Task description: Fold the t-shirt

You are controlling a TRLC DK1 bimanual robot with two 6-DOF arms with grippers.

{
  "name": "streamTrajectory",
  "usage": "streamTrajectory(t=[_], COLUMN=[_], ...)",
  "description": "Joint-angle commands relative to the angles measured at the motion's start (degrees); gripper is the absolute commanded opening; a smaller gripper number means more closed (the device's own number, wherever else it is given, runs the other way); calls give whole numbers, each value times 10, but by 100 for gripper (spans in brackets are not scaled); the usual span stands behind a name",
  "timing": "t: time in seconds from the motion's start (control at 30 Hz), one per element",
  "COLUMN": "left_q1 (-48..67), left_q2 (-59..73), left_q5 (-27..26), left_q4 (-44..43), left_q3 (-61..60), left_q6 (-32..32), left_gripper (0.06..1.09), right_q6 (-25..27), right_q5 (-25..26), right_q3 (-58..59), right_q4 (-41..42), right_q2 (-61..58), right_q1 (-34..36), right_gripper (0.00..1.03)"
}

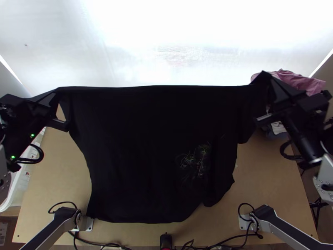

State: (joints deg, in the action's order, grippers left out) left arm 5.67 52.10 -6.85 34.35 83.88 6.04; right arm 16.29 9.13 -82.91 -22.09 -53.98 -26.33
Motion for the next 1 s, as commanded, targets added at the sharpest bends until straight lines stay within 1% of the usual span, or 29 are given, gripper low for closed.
streamTrajectory(t=[0.0, 0.1, 0.3, 0.43, 0.67, 0.97], left_q1=[0, -11, -33, -41, -59, -77], left_q2=[27, 61, 166, 258, 407, 545], left_q5=[14, 18, 32, 42, 45, 45], left_q4=[-98, -152, -273, -341, -397, -429], left_q3=[-136, -171, -201, -185, -122, -48], left_q6=[17, 27, 32, 32, 34, 42], left_gripper=[9, 9, 9, 9, 9, 9], right_q6=[-32, -45, -49, -51, -57, -57], right_q5=[-70, -93, -110, -110, -110, -108], right_q3=[114, 123, 96, 49, -46, -161], right_q4=[110, 157, 231, 245, 250, 247], right_q2=[-89, -156, -300, -389, -515, -640], right_q1=[54, 84, 122, 131, 132, 127], right_gripper=[3, 3, 3, 3, 3, 3])
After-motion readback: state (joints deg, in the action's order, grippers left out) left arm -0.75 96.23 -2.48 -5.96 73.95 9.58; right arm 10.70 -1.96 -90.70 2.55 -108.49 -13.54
